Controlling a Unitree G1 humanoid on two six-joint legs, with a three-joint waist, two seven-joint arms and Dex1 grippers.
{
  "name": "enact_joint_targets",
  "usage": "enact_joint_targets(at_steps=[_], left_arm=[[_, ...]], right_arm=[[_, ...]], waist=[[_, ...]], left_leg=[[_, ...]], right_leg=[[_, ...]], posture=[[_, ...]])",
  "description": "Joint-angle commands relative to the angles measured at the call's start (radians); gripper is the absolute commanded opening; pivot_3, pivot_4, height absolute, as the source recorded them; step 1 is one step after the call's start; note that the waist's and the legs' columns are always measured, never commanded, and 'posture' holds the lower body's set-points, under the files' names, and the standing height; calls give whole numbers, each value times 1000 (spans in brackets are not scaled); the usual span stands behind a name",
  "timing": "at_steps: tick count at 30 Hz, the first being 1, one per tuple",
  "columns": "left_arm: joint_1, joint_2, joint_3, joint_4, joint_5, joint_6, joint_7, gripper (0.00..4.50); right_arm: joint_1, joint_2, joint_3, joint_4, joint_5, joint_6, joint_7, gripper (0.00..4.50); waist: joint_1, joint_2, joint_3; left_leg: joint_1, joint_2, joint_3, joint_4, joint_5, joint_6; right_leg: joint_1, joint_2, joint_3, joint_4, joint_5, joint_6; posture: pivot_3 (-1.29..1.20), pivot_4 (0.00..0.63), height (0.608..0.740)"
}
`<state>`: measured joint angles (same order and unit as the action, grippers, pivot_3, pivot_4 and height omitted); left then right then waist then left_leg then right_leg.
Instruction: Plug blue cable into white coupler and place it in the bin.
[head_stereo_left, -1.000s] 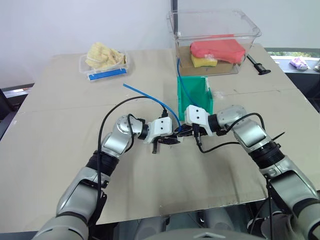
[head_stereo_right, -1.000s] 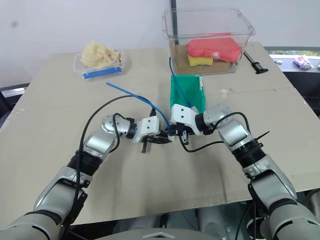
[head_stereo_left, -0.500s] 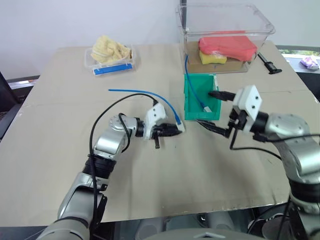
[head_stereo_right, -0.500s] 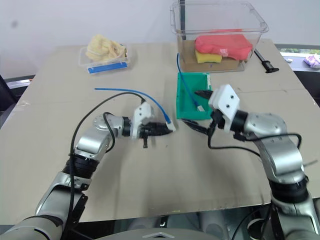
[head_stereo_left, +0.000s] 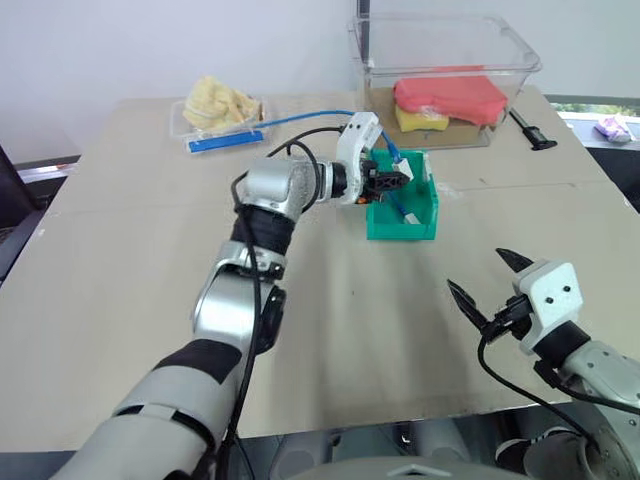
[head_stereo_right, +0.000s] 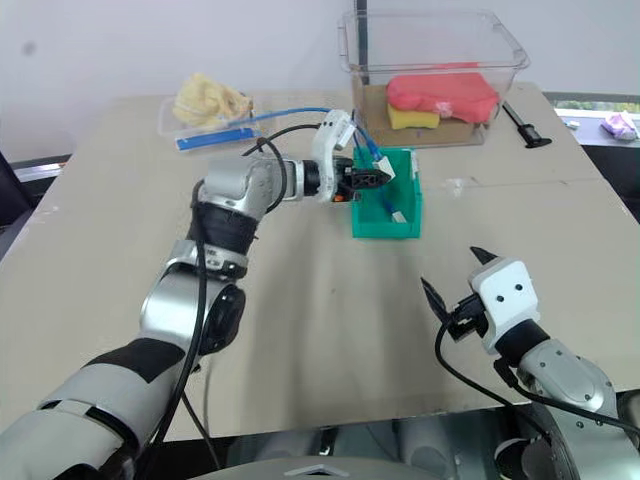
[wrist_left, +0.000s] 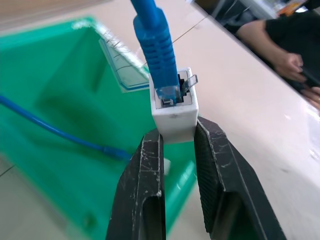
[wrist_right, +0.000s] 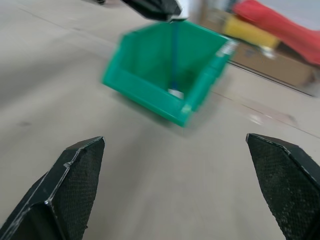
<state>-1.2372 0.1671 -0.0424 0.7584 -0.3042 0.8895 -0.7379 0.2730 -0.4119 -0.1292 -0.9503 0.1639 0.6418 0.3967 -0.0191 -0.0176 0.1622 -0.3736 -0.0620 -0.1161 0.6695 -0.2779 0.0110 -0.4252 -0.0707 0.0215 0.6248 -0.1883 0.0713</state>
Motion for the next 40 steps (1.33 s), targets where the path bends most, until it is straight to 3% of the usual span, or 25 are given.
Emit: enact_joint_targets(at_steps=[1,4,6,8,11,14,18,24,31,36,40], left_arm=[[-118,-9,22,157,29,-92,1,2259],[-156,6,24,204,34,-71,-25,3613],[-140,37,8,154,29,-31,-77,4257],[-94,79,1,48,8,8,-130,4257],[79,146,19,-259,-31,-22,-157,4257],[280,167,65,-534,-57,-140,-145,4257],[535,254,31,-790,-22,-315,-202,4257],[798,310,133,-895,-100,-443,-221,4257],[1058,486,246,-928,-192,-416,-353,4257],[1171,579,295,-915,-198,-450,-403,4257],[1224,618,305,-922,-200,-458,-426,4257]], right_arm=[[-2,11,14,-43,-11,-29,-34,4500],[-5,12,22,-40,-15,-34,-46,4500],[-11,10,18,-37,-10,-37,-49,4500],[-24,5,9,-26,-3,-42,-44,4500],[-51,-11,-23,4,21,-54,-19,4500],[-70,-31,-67,39,55,-72,18,4500],[-99,-55,-148,96,136,-99,81,4500],[-107,-138,-235,203,203,-155,185,4500],[11,-249,-353,351,196,-278,337,4500],[102,-324,-438,432,220,-346,465,4500],[130,-347,-468,500,217,-404,520,4500]], waist=[[1,0,0],[3,0,0],[3,0,0],[0,0,0],[-1,0,0],[0,1,0],[8,1,0],[17,1,0],[9,1,0],[10,1,0],[10,1,1]], left_leg=[[0,0,1,0,0,0],[-1,0,1,-1,0,0],[-1,0,1,-1,0,0],[-1,0,1,0,0,0],[-1,0,1,-1,0,0],[0,4,-1,-1,0,-1],[-2,5,0,-1,0,-1],[-2,5,1,-1,-1,2],[-1,6,4,-1,-2,4],[0,6,7,-1,-3,5],[12,8,8,-2,-5,7]], right_leg=[[0,0,0,0,0,0],[0,0,0,0,0,-1],[0,0,0,-1,0,-1],[0,0,0,-1,0,-1],[-1,0,1,0,0,-1],[-2,0,4,1,2,-3],[-4,0,5,1,2,-3],[-3,0,5,0,2,-3],[-3,0,5,0,2,-3],[-1,0,5,-1,1,-3],[11,0,4,-3,-4,-3]], posture=[[0,150,740],[0,150,740],[0,150,740],[0,150,740],[0,150,740],[0,150,740],[0,150,740],[0,150,740],[0,150,740],[0,150,740],[0,150,740]])
